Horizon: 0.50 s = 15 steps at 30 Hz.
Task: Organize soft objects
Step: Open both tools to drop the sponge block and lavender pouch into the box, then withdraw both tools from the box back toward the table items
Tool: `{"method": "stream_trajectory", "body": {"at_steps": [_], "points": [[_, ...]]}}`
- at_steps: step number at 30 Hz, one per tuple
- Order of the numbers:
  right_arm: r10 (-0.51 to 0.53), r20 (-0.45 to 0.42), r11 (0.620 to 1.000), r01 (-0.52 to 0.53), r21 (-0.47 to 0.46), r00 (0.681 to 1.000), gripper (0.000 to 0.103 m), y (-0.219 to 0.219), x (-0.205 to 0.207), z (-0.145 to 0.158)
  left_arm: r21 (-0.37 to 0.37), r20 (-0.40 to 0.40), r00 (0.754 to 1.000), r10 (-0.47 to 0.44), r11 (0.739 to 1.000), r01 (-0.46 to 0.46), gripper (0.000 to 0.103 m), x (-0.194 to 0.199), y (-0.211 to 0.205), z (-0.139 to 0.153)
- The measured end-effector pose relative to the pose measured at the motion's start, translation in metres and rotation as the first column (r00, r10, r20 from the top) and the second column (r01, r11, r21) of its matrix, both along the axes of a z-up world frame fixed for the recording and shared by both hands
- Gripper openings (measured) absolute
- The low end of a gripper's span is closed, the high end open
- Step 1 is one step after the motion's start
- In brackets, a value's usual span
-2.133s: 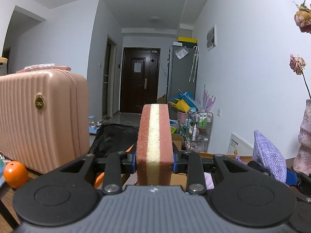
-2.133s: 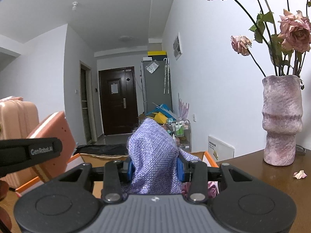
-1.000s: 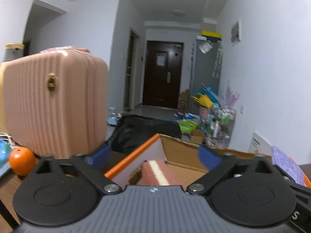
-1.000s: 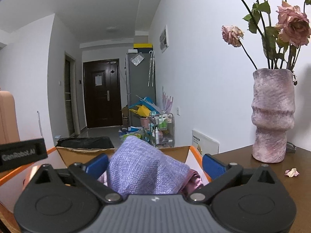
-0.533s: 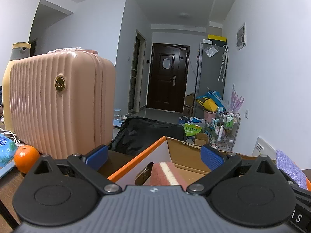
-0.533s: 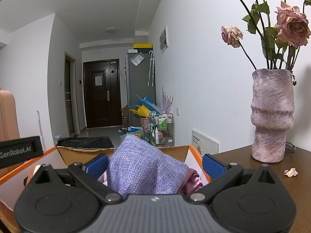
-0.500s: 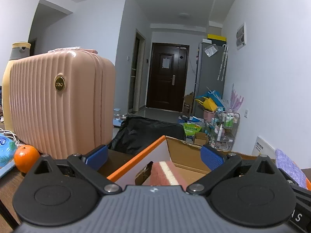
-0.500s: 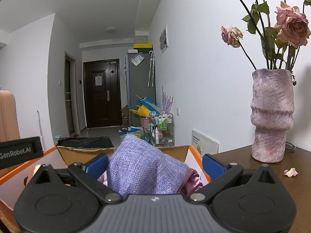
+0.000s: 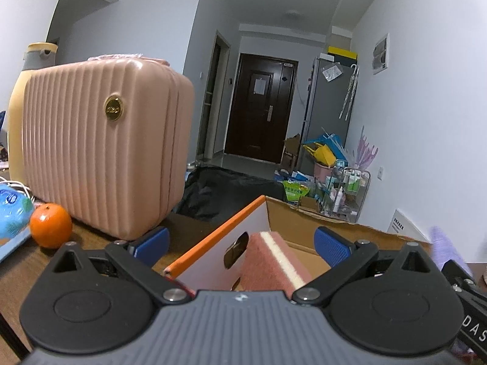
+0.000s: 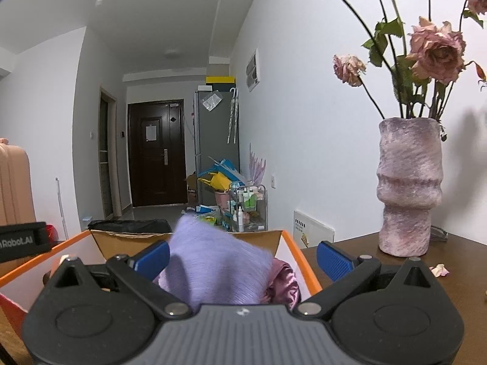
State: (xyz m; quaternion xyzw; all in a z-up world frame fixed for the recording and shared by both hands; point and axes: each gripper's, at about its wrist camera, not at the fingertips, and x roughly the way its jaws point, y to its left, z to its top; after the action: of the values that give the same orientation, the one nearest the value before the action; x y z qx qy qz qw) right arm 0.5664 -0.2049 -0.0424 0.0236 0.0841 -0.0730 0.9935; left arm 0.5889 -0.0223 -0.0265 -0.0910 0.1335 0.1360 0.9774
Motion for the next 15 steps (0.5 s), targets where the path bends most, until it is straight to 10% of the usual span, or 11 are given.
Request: {"method": "stream_trajectory", "body": {"at_steps": [15], "points": [[0.002, 0.047, 1.000, -0.002, -0.002, 0.999, 0.103, 0.000, -0.051, 0.005, -0.010, -0.003, 1.000, 0.001, 1.000, -0.001, 0.103, -0.045, 0.005, 0.003]]}}
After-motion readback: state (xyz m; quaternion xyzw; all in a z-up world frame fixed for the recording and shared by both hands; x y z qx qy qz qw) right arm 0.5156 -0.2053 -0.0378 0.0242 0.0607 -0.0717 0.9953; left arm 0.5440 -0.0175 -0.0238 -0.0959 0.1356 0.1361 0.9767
